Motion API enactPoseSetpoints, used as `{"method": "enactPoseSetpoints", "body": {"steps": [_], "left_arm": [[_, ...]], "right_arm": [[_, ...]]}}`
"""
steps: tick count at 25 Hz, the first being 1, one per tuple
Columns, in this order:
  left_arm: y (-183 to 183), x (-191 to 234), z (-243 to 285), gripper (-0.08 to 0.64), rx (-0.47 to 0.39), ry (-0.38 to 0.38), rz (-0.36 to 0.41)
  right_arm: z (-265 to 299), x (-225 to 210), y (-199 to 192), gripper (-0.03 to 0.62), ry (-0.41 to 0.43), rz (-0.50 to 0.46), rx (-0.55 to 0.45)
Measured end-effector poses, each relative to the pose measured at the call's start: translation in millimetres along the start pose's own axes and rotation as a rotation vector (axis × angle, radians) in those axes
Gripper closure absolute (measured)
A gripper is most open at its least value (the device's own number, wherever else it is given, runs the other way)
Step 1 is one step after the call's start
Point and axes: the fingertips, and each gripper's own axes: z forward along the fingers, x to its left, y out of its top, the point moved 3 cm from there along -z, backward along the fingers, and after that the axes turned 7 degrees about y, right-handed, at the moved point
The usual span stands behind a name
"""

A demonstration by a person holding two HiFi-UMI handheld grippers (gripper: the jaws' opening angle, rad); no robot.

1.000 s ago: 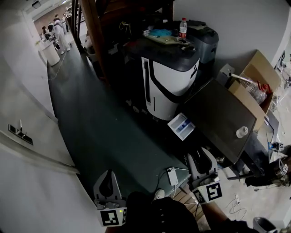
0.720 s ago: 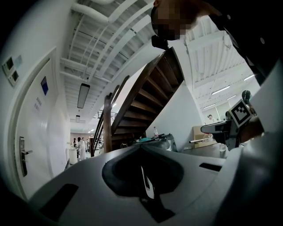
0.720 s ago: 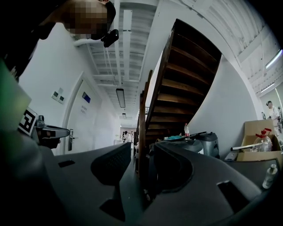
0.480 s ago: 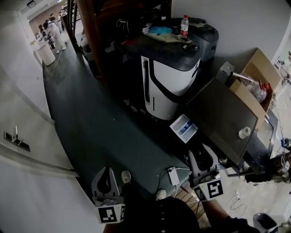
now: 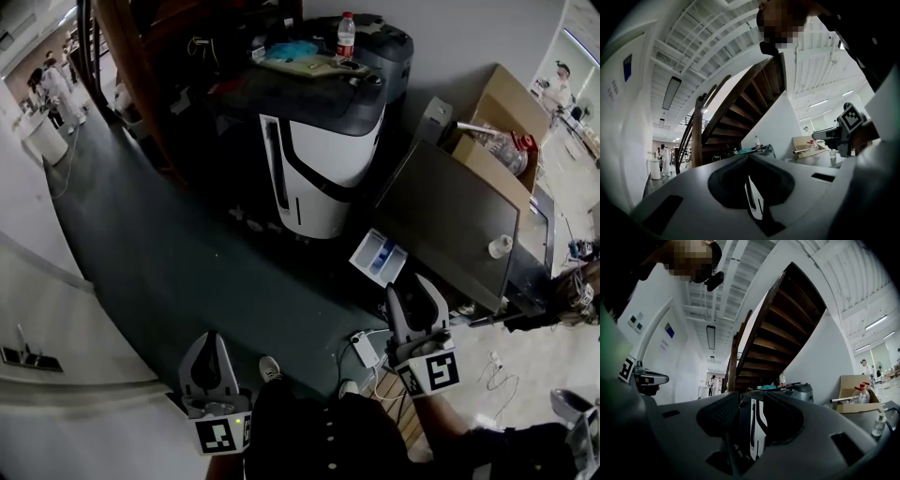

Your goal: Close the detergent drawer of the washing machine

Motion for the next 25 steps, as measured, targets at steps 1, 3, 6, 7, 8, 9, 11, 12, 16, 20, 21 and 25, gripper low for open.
{"method": "enactPoseSetpoints", "body": {"steps": [1,3,6,7,8,9,11,12,16,20,21,25], "left_arm": [[-2.7,6.7,7.6,0.546,-0.004,-0.016,-0.004],[-7.4,21.7,20.8,0.546,-0.014,-0.044,-0.009],[-11.6,45.6,39.7,0.546,-0.029,-0.085,-0.022],[-12.8,53.0,45.6,0.546,-0.033,-0.101,-0.027],[-14.1,60.1,51.1,0.546,-0.036,-0.118,-0.032],[-15.6,66.8,56.3,0.546,-0.039,-0.136,-0.033],[-19.8,78.4,66.8,0.546,-0.040,-0.175,-0.034],[-22.1,82.8,72.4,0.547,-0.040,-0.195,-0.035],[-32.9,87.9,92.8,0.547,-0.038,-0.277,-0.044],[-32.9,69.8,114.4,0.546,-0.041,-0.389,-0.051],[-33.1,62.8,119.4,0.546,-0.045,-0.416,-0.050],[-40.9,30.5,133.7,0.546,-0.046,-0.516,-0.045]], "right_arm": [[6.6,3.2,-1.3,0.430,-0.013,-0.010,0.009],[20.3,11.6,-2.3,0.430,-0.036,-0.023,0.020],[39.2,22.1,2.3,0.430,-0.090,-0.014,-0.003],[44.5,25.1,3.9,0.430,-0.110,-0.010,-0.014],[49.4,28.1,4.7,0.436,-0.131,-0.010,-0.020],[53.9,31.0,4.4,0.436,-0.153,-0.014,-0.018],[61.1,36.4,2.7,0.436,-0.200,-0.016,-0.010],[63.2,38.7,1.4,0.436,-0.223,-0.014,-0.006],[61.0,43.2,-5.2,0.436,-0.309,-0.018,0.015],[38.3,33.9,-13.0,0.436,-0.434,-0.014,0.054],[31.8,29.4,-17.8,0.436,-0.469,-0.013,0.064],[8.5,11.1,-44.9,0.436,-0.582,-0.031,0.106]]}}
